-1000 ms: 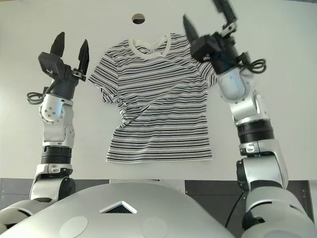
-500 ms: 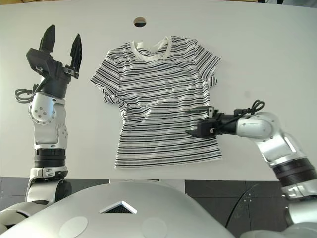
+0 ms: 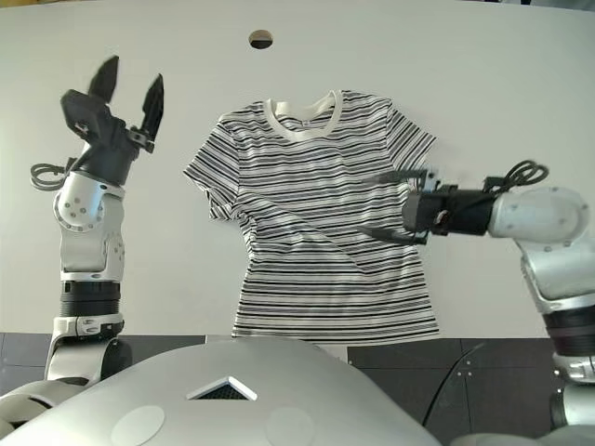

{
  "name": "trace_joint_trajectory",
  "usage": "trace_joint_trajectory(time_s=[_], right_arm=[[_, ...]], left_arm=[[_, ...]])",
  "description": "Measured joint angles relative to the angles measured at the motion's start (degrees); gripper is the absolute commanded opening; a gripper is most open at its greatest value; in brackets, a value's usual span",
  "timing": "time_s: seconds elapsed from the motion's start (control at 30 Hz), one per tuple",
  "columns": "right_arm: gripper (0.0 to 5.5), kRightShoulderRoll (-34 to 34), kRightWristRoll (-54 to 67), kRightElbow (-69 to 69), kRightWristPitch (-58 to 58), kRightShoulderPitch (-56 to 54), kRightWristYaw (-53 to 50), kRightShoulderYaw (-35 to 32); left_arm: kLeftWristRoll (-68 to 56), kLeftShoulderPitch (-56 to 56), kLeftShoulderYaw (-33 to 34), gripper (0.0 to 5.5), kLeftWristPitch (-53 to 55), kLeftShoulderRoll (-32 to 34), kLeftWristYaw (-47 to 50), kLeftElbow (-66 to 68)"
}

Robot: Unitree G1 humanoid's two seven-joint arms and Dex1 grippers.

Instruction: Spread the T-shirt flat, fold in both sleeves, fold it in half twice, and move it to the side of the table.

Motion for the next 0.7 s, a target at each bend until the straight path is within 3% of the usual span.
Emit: trace_joint_trajectory(time_s=[0.13, 0.3, 0.37, 0.47, 0.7], right_arm=[[3.57, 2.20, 1.88, 0.11, 0.79, -0.36, 1.83, -1.02], [3.60, 5.71, 0.03, 2.79, -0.38, -0.52, 2.16, -1.04], [3.60, 6.64, -0.98, 4.01, -1.52, -0.48, 2.42, -1.05], [3.60, 7.87, -1.67, 4.91, -2.48, -0.47, 3.08, -1.05], [3.60, 8.92, -2.14, 5.51, -2.56, -0.47, 4.48, -1.05]], left_arm=[[-5.46, 3.72, -1.69, 3.08, 13.62, 0.52, -3.80, -3.52], [-15.98, 6.02, -0.78, 3.86, 36.17, 0.67, -4.53, -8.82], [-19.54, 5.91, 1.37, 3.86, 42.95, 0.58, -3.05, -10.13], [-21.11, 5.54, 2.72, 3.86, 49.02, 0.23, -0.02, -10.48], [-19.91, 4.59, 2.35, 3.86, 51.44, -0.20, 2.72, -10.45]])
